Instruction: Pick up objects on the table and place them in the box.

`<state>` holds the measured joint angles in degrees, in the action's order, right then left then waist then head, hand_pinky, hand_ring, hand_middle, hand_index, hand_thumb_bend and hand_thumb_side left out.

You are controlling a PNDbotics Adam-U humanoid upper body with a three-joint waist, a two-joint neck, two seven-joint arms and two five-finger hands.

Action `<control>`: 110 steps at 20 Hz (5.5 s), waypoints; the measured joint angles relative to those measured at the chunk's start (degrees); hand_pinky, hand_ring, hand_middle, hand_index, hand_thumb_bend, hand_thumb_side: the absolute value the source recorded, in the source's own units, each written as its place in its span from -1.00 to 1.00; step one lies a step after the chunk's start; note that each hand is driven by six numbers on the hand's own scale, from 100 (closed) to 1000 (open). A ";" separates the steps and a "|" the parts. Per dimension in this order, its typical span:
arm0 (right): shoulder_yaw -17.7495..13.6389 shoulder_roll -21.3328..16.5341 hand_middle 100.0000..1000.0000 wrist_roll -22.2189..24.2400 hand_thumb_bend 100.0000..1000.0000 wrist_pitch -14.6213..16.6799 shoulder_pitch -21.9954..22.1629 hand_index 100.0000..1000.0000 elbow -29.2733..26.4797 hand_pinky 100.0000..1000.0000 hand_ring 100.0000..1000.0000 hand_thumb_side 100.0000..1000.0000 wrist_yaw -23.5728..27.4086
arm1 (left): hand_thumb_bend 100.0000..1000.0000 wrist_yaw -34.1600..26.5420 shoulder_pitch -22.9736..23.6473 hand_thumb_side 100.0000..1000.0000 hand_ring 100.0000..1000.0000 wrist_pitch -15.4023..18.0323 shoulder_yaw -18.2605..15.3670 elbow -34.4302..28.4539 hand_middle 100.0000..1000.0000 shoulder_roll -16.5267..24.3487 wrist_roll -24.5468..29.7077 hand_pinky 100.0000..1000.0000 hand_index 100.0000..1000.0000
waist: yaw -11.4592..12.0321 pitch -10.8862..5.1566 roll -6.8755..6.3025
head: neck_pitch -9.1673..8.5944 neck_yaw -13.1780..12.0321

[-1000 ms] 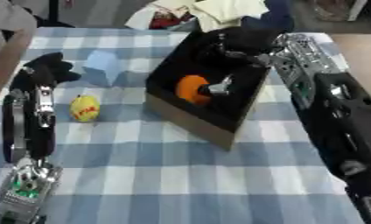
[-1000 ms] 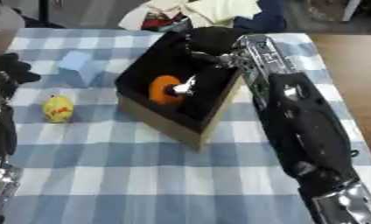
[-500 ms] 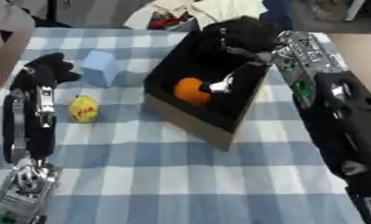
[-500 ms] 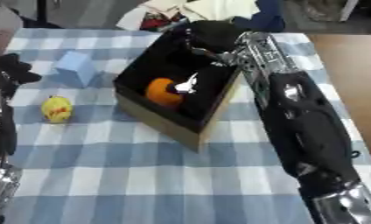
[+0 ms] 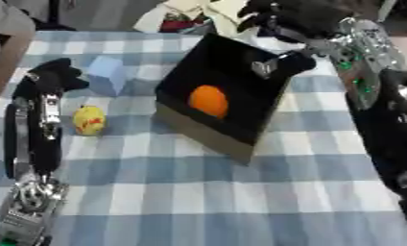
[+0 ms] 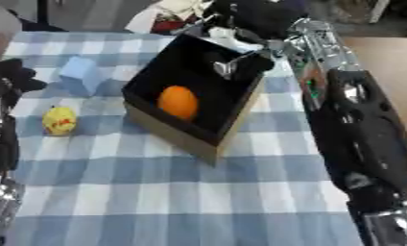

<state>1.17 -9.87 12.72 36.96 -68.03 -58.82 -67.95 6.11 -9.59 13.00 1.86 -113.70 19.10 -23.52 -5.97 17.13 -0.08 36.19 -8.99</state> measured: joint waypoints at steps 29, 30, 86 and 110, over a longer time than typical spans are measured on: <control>-6.64 -10.22 0.60 -1.40 -1.00 -7.56 15.75 0.73 -14.99 0.82 0.86 0.41 57.31 | -0.90 14.85 3.13 0.85 0.26 -7.24 -2.61 0.00 0.28 16.31 -12.15 0.31 0.65 | -0.37 -0.23 -0.06 | 1.53 -0.41; -6.82 -10.30 0.59 -1.22 -1.00 -7.75 16.00 0.72 -15.17 0.82 0.86 0.41 57.88 | -0.90 15.57 3.44 0.86 0.28 -7.70 -2.81 0.00 0.28 17.15 -12.34 0.31 0.65 | -0.37 -0.25 -0.06 | 1.53 -0.51; -8.14 -11.13 0.58 -0.50 -1.00 -10.12 18.11 0.70 -19.18 0.89 0.87 0.36 61.43 | 0.09 28.47 -7.90 0.94 0.65 -28.07 6.15 2.57 0.52 49.96 59.07 0.59 0.90 | 0.00 -0.99 -0.90 | 1.46 0.12; -8.04 -10.67 0.57 -0.47 -1.00 -10.01 17.01 0.70 -19.18 0.89 0.87 0.37 61.44 | 0.23 36.48 -14.03 0.61 0.61 -28.98 9.99 11.10 0.44 45.82 59.63 0.55 0.85 | -1.14 0.47 0.34 | 2.98 -3.84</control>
<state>-6.87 -20.54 12.26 26.96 -51.02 -78.00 -6.51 42.60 -23.62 -15.98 11.85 -102.60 64.92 36.10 -7.11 17.60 0.25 39.18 -12.83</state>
